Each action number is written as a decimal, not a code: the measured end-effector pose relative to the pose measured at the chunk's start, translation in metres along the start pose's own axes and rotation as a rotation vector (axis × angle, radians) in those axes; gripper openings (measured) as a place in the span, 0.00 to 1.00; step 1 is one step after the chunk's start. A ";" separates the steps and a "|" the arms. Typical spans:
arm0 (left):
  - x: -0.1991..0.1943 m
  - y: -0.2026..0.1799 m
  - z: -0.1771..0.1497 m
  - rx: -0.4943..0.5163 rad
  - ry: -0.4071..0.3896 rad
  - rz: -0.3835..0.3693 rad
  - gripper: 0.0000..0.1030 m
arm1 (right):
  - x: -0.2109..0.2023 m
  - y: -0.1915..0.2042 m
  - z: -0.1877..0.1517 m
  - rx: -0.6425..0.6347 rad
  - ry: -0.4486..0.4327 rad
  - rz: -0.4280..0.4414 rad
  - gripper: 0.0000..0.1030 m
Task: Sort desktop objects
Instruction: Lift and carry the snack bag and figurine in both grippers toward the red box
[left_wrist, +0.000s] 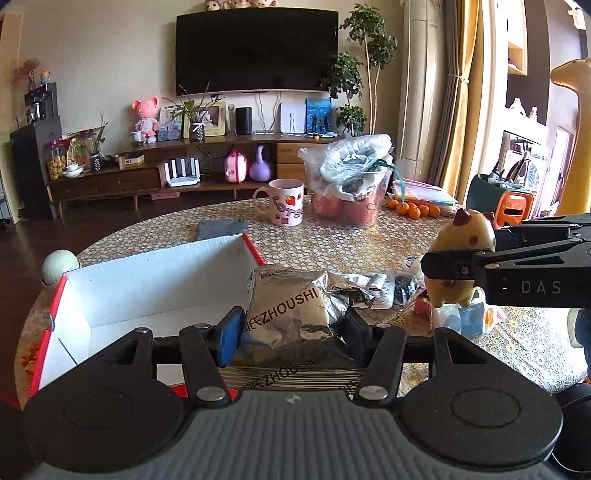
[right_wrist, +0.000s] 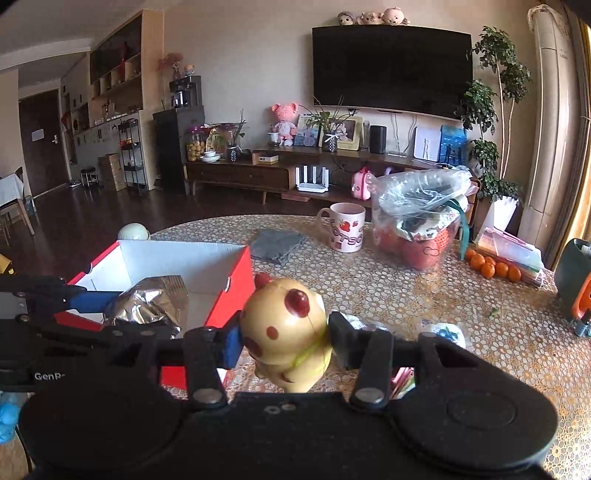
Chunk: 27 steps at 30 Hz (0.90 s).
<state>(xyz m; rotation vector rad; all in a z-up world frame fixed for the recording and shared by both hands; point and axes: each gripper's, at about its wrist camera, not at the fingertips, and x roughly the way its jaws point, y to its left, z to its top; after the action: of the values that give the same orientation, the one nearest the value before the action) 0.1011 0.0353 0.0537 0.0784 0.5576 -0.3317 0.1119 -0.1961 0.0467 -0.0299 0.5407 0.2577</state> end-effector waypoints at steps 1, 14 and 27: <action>-0.001 0.006 0.000 -0.003 0.000 0.011 0.54 | 0.002 0.005 0.003 -0.010 0.001 0.006 0.46; 0.001 0.077 0.002 -0.049 0.048 0.137 0.54 | 0.040 0.056 0.031 -0.091 0.014 0.107 0.46; 0.045 0.122 0.006 -0.012 0.128 0.220 0.54 | 0.098 0.097 0.042 -0.155 0.072 0.151 0.46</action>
<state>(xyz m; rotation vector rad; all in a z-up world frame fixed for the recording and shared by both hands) 0.1800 0.1363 0.0333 0.1485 0.6709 -0.1094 0.1898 -0.0750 0.0361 -0.1492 0.5949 0.4469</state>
